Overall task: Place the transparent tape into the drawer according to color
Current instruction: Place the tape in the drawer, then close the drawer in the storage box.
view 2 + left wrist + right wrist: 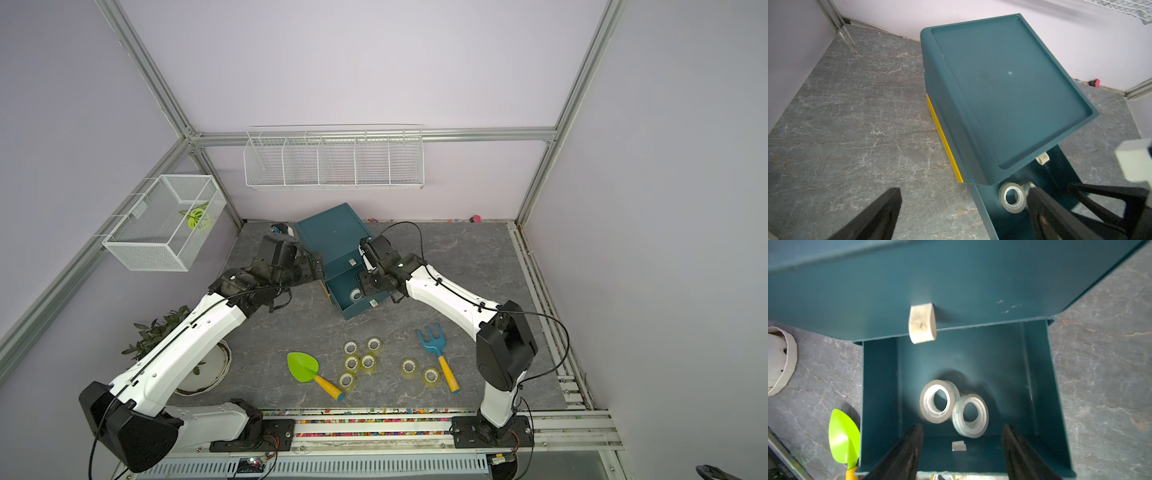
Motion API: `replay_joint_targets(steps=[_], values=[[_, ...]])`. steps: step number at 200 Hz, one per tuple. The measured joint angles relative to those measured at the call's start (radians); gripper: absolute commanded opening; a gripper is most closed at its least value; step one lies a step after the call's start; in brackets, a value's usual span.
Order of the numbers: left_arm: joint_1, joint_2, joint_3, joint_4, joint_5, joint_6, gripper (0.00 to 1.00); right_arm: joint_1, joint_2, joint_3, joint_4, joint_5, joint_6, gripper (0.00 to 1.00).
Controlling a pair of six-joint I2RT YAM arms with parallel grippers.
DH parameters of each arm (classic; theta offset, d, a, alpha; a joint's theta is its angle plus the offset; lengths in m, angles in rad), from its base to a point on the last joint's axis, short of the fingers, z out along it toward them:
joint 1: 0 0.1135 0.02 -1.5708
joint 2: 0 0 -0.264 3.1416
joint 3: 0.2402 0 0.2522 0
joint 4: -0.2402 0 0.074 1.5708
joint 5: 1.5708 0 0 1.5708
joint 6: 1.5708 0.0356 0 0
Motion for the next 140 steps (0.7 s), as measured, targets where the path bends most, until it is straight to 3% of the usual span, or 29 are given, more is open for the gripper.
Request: replay_joint_targets(steps=[31, 93, 140], values=[[0.037, 0.05, 0.02, 0.008, 0.001, -0.007, 1.0, 0.0, -0.048, -0.044, 0.016, 0.003, 0.003, 0.59], [0.073, 0.138, 0.04, 0.037, 0.02, -0.014, 1.0, 0.0, -0.385, -0.371, 0.082, -0.043, 0.05, 0.41], [0.082, 0.156, 0.04, 0.056, 0.029, -0.021, 1.0, 0.0, -0.333, -0.462, 0.128, -0.085, 0.08, 0.37]])
